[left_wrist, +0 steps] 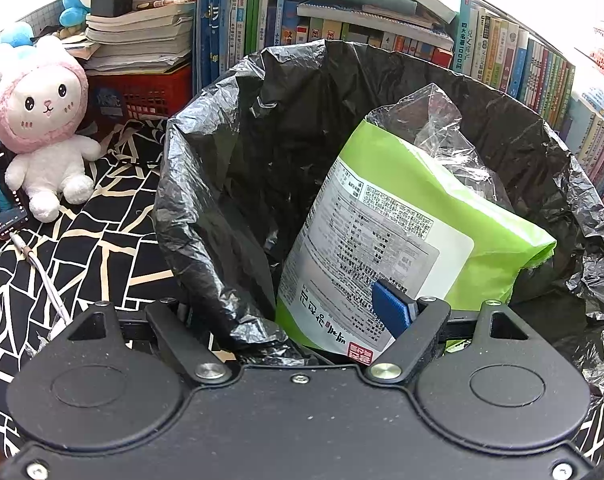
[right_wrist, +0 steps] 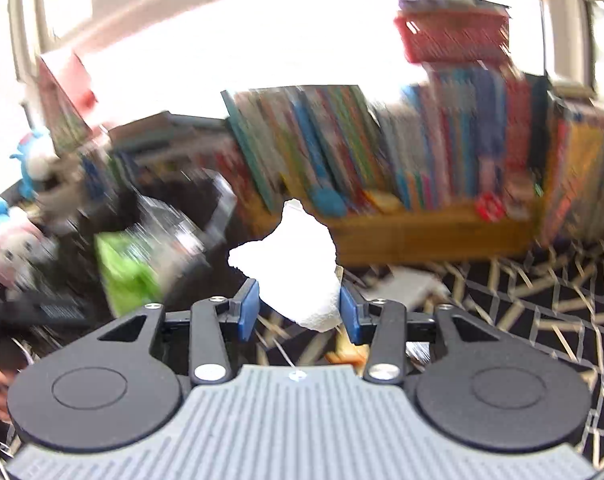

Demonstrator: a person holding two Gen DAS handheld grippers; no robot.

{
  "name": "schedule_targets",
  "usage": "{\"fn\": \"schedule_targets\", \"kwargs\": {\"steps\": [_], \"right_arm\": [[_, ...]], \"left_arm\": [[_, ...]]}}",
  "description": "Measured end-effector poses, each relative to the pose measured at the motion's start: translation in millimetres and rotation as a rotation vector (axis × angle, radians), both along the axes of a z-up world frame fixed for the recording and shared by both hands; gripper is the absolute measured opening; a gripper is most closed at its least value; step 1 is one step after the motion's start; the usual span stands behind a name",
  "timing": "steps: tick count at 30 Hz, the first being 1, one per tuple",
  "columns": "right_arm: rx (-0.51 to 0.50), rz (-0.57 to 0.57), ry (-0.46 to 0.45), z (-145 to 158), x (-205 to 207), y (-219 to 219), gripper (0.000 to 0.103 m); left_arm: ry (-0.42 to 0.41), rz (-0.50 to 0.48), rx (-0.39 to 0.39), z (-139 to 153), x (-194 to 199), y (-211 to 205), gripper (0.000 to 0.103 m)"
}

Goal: Collect trash
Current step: 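Carry the white tissue over the trash bag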

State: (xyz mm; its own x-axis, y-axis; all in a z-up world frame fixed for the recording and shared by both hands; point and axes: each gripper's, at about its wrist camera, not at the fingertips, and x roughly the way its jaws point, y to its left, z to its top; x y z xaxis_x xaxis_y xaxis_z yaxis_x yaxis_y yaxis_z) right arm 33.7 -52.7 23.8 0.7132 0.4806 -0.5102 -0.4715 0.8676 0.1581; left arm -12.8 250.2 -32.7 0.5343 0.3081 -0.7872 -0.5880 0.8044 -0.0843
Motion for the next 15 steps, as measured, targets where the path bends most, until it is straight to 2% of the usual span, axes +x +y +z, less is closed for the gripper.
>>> {"fn": "schedule_targets", "kwargs": {"steps": [7, 15], "right_arm": [[0.014, 0.112, -0.095, 36.2, -4.3, 50.4, 0.049], [-0.033, 0.189, -0.117, 37.3, -4.6, 96.0, 0.054]], "left_arm": [[-0.007, 0.001, -0.011, -0.2, -0.8, 1.0, 0.080], [-0.017, -0.002, -0.027, -0.5, -2.8, 2.2, 0.081]]}}
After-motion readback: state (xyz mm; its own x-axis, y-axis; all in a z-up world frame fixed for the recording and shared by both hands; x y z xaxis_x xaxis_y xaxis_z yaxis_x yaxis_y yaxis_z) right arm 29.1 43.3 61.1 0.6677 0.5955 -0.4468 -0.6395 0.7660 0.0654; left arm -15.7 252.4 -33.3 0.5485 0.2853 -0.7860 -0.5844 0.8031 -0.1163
